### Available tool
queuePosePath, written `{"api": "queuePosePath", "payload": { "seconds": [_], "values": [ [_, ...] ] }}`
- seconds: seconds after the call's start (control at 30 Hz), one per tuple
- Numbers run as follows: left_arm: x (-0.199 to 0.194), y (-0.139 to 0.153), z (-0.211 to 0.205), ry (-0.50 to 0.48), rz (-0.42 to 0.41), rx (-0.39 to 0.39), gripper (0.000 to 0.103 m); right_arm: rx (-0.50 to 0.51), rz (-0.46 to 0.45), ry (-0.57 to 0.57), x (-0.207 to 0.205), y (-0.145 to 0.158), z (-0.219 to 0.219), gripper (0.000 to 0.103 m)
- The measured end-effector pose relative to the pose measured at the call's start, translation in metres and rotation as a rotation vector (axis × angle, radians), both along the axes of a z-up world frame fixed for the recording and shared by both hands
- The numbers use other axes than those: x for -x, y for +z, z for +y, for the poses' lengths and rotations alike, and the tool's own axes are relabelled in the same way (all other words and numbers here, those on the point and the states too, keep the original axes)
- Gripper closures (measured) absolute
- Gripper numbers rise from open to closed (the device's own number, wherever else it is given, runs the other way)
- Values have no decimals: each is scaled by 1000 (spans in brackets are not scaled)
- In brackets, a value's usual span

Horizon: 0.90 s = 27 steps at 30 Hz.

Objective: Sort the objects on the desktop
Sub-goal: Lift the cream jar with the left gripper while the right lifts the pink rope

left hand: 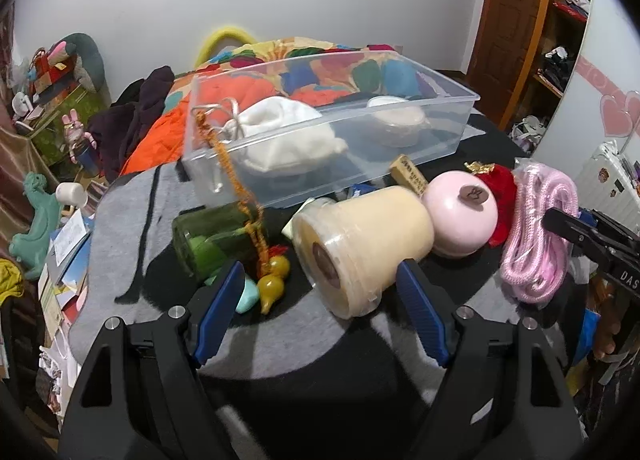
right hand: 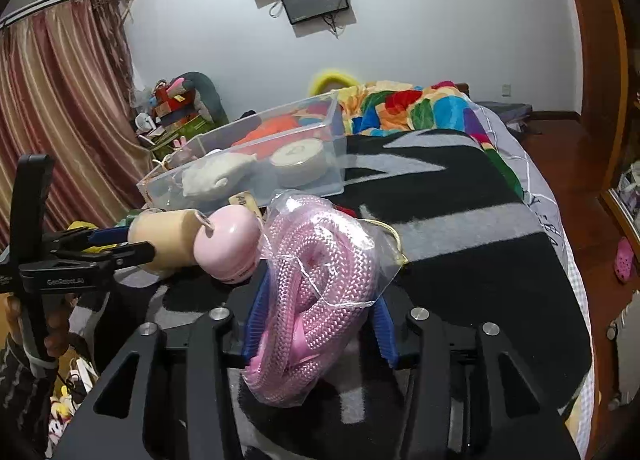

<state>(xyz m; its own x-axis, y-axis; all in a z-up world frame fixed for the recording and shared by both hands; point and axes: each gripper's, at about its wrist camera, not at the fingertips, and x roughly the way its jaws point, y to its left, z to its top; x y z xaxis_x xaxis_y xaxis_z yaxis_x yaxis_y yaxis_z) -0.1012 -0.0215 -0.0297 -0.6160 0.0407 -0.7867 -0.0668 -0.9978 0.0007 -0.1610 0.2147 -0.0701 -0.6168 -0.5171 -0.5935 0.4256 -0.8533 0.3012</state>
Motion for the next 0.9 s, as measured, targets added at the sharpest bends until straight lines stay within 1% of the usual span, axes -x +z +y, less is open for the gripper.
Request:
{"api": "queuePosePath", "payload": {
  "seconds": [0.03,0.07,0.1,0.17,0.2,0.27,0.33,0.4,0.43,0.57,0.6,0.63,0.73,0.83,0.9],
  "values": [
    [-3,0,-3,9,-4,2,24,1,-7,0,0,-1,1,54],
    [-4,0,-6,16,-11,1,24,1,-11,-2,0,-2,1,47],
    [-6,-1,-8,26,-18,-6,24,5,-19,-8,0,-3,2,37],
    [-9,-1,-12,46,-28,-30,24,22,-30,-18,-1,-5,4,28],
    [-11,-1,-13,51,-28,-43,24,36,-37,-22,-1,-6,4,25],
    [-14,3,-9,32,-15,-86,24,44,-52,-13,-1,-9,4,22],
    [-15,9,1,3,6,-93,24,25,-65,-8,-1,-12,0,20],
    [-12,12,14,-16,22,-59,24,11,-74,-3,-1,-15,-5,17],
    [-9,11,24,-27,26,-28,24,11,-81,3,-2,-17,-6,16],
    [6,1,45,-35,6,29,24,6,-109,33,-6,-25,-17,4],
    [9,-2,48,-30,2,41,24,3,-108,32,-7,-27,-19,1],
    [13,-7,50,-18,-4,51,24,-6,-105,28,-8,-29,-23,0],
    [19,-14,48,14,-18,48,24,-12,-105,4,-7,-32,-29,0],
    [25,-20,44,54,-22,38,24,24,-117,-19,-3,-31,-30,0],
    [27,-24,41,82,-23,31,24,24,-109,-31,0,-31,-33,1]
  ]
}}
